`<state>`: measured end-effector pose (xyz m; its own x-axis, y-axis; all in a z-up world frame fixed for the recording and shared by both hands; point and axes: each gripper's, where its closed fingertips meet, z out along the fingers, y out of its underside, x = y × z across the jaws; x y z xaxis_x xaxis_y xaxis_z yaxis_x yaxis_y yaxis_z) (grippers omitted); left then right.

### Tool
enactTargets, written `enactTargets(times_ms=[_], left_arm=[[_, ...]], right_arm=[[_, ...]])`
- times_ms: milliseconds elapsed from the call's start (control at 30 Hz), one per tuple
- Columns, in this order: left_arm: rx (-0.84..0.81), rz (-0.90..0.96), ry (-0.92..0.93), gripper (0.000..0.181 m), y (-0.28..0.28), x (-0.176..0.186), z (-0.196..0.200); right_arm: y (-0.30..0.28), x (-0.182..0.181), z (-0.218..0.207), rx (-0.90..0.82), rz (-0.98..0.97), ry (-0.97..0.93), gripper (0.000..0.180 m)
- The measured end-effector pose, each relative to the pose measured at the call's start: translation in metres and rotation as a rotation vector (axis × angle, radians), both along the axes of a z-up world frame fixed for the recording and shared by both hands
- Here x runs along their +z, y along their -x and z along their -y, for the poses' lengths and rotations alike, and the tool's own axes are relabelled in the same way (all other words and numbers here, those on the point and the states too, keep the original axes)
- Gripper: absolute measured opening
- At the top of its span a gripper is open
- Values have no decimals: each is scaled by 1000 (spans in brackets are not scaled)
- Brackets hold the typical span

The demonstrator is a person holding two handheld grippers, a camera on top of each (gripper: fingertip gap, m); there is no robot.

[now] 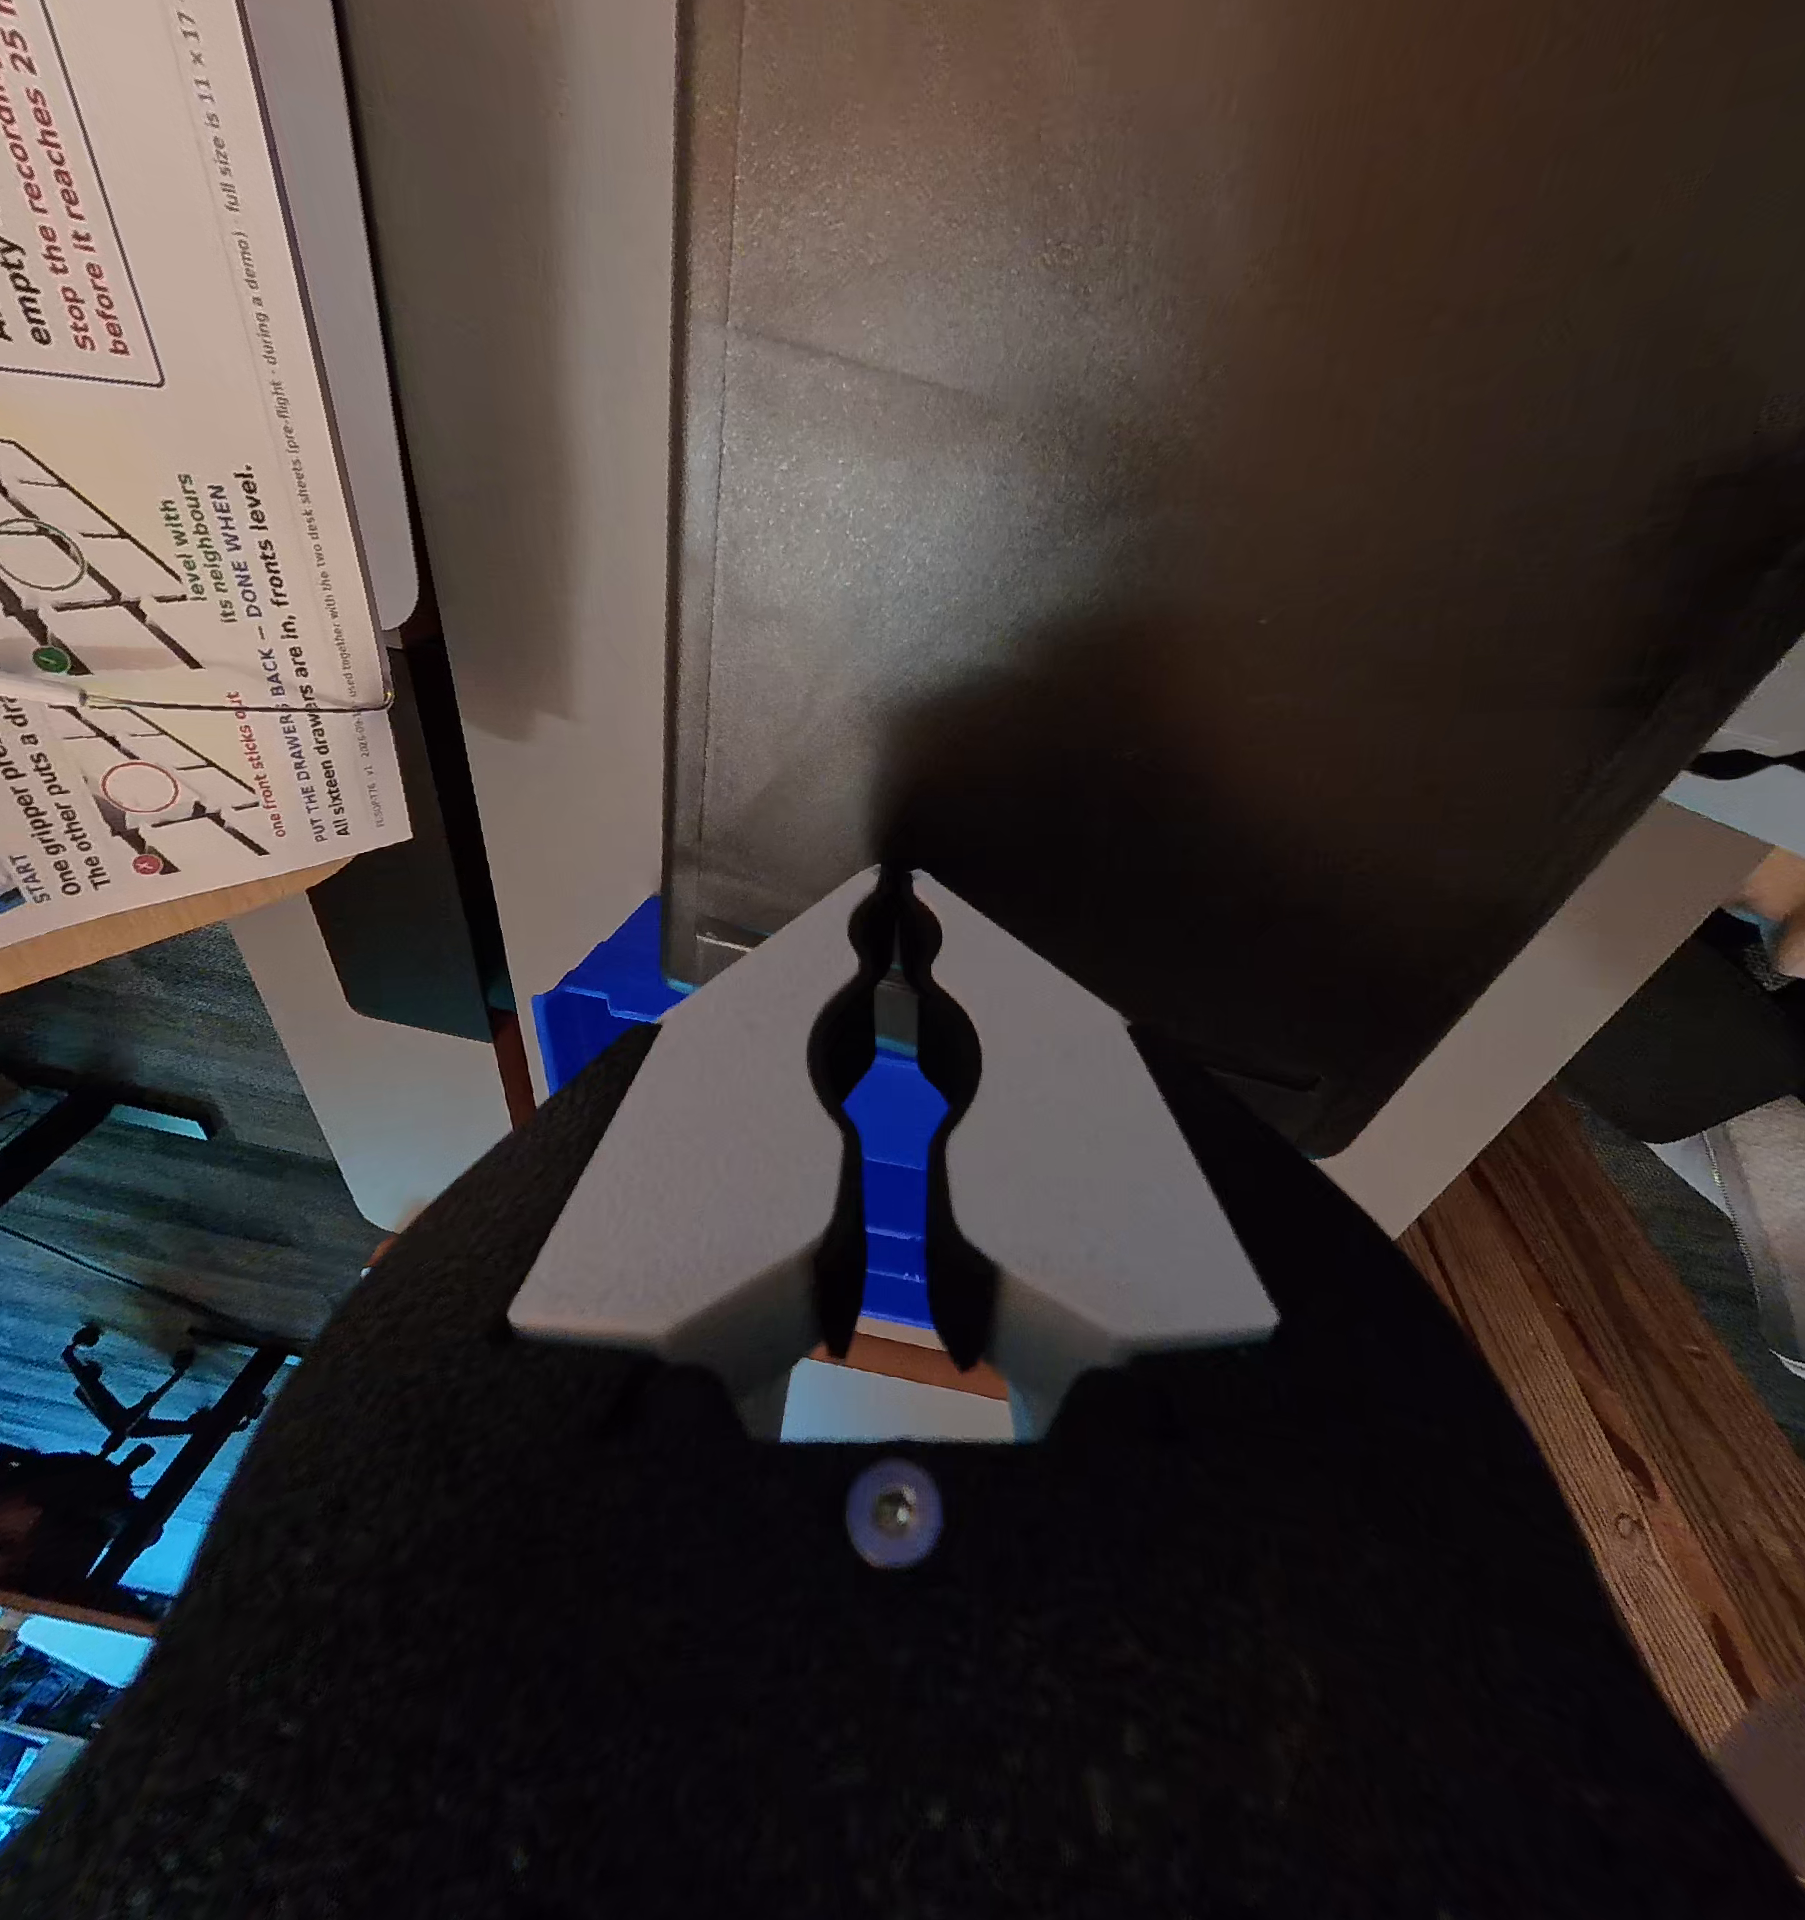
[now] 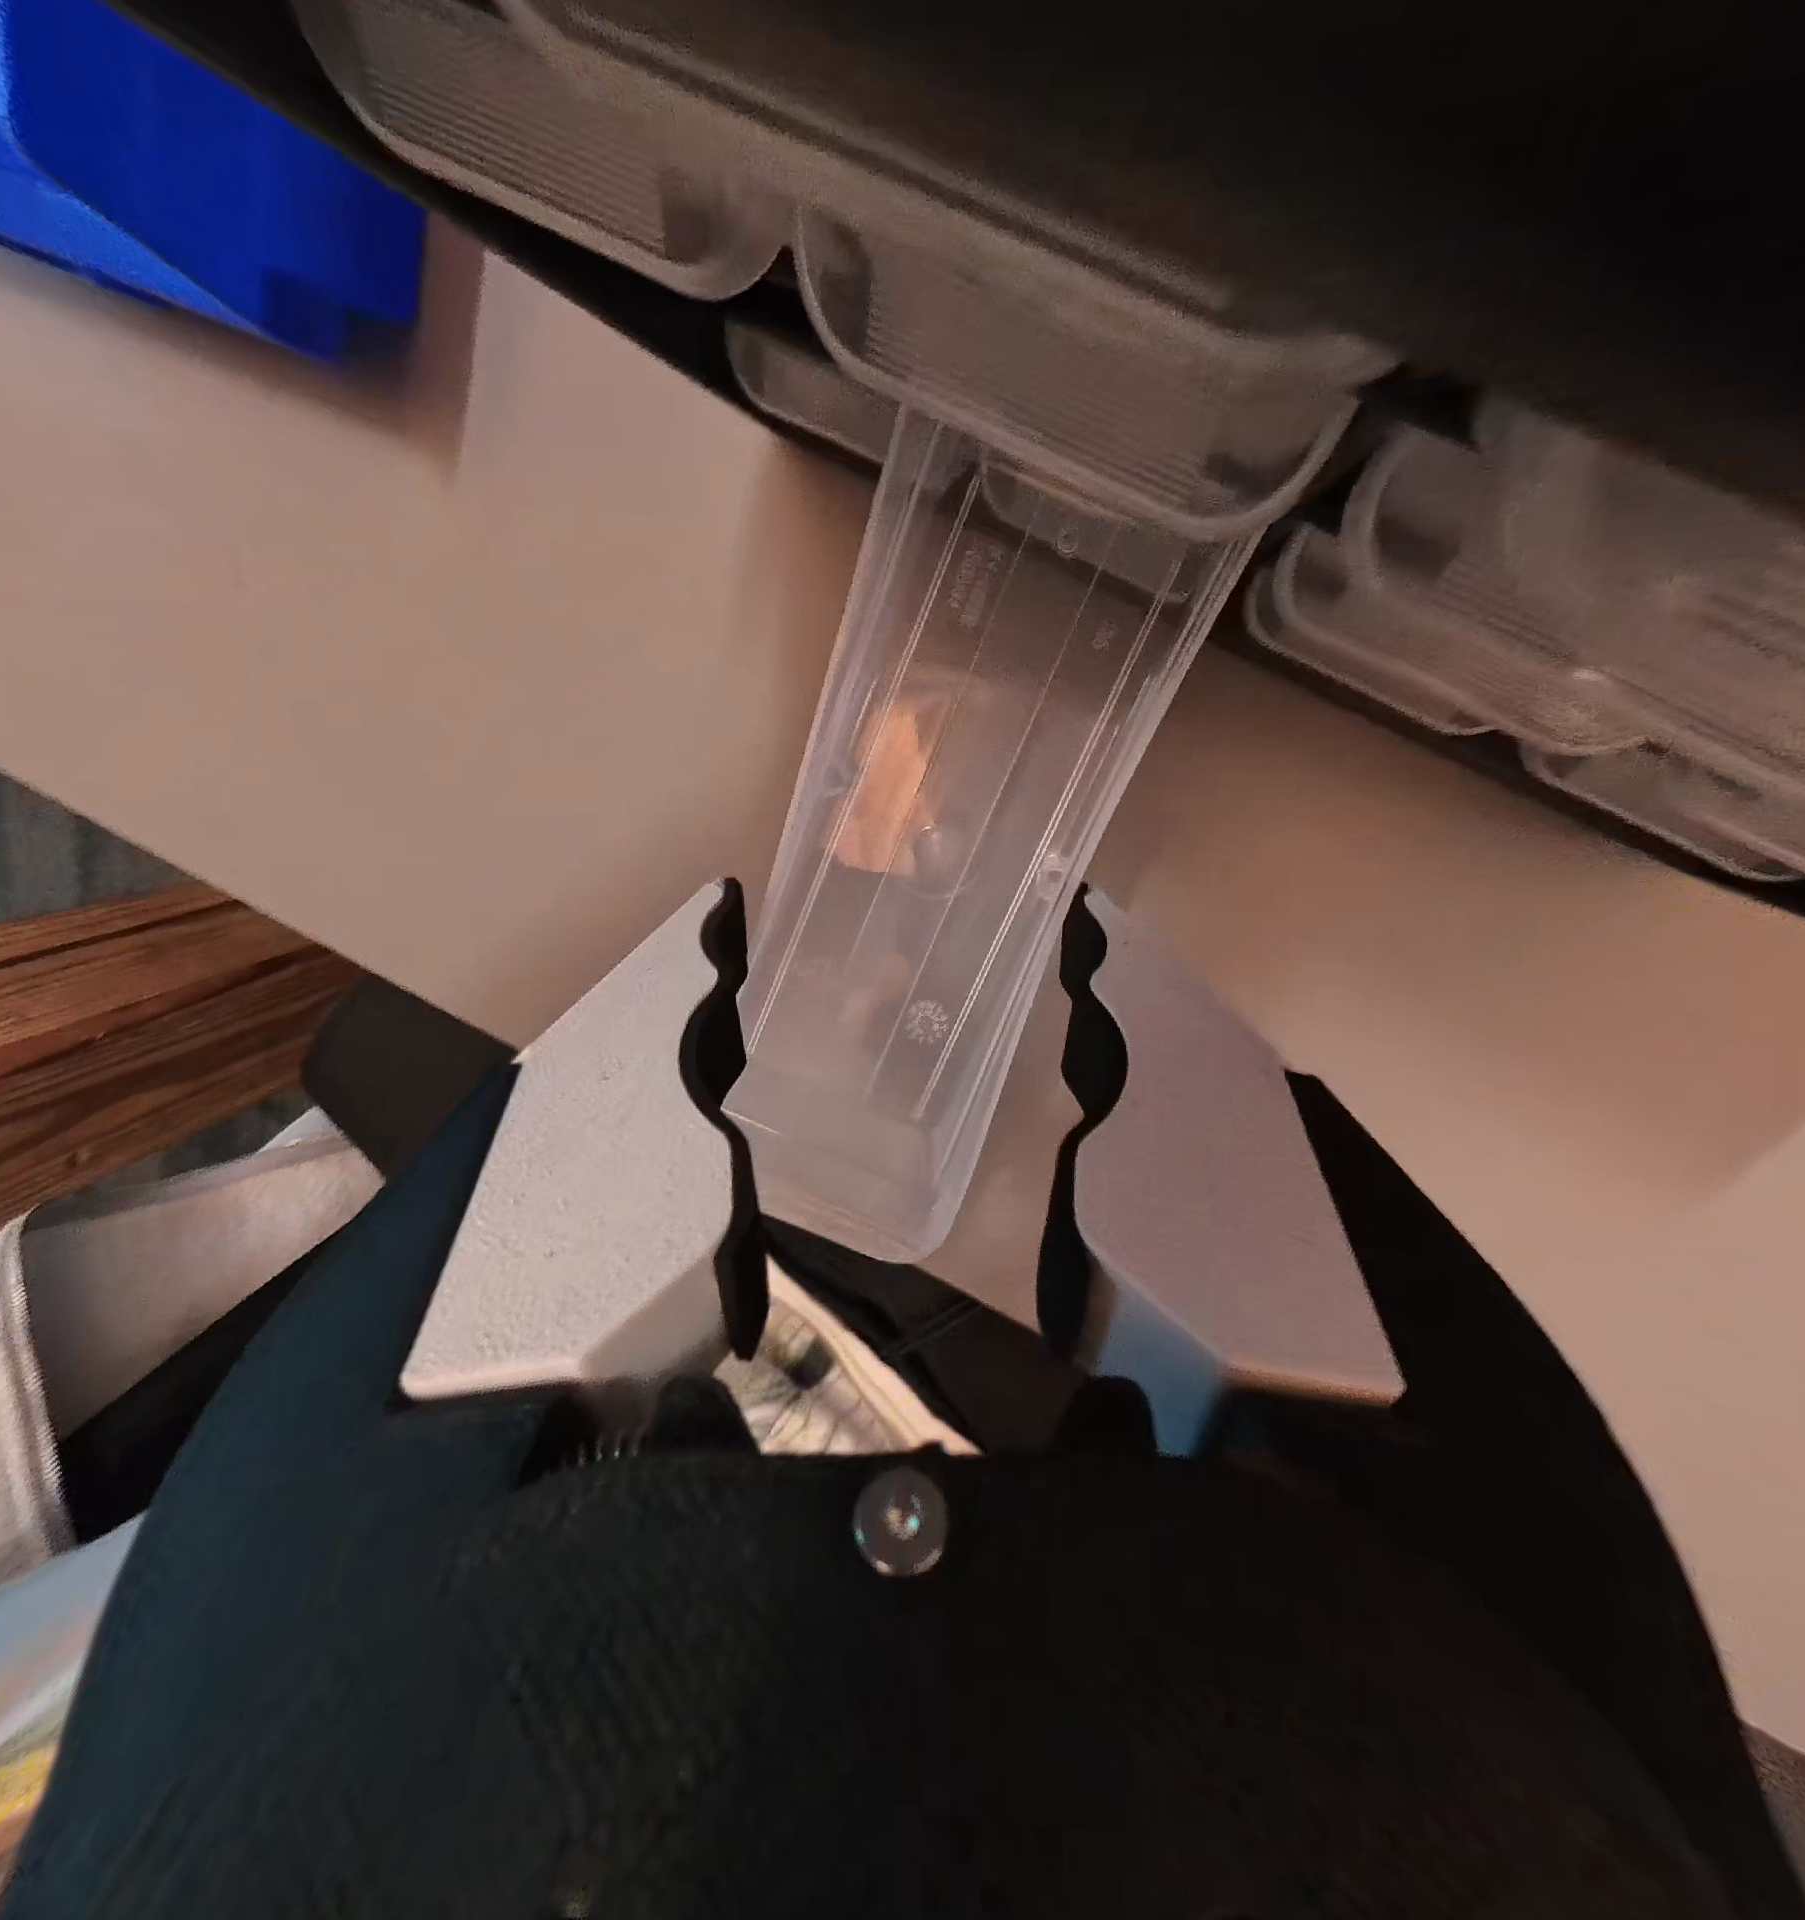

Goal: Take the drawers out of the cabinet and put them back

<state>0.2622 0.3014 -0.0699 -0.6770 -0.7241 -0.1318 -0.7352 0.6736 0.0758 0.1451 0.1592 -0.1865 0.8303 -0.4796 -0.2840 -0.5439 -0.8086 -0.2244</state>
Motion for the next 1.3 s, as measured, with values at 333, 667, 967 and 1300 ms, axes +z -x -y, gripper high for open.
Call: enactTargets(times_ms=[333, 667, 967, 1300], left_arm=[[-2, -7, -1, 0, 0, 0, 0], [-11, 13, 24, 0, 0, 0, 0], [-24, 55, 83, 0, 0, 0, 0], [-46, 37, 45, 0, 0, 0, 0]], right_arm=[[10, -3, 6, 71, -127, 116, 59], [40, 10, 46, 413, -65, -70, 59], [-87, 62, 185, 617, 431, -290, 60], [-313, 67, 228, 882, 698, 55, 60]])
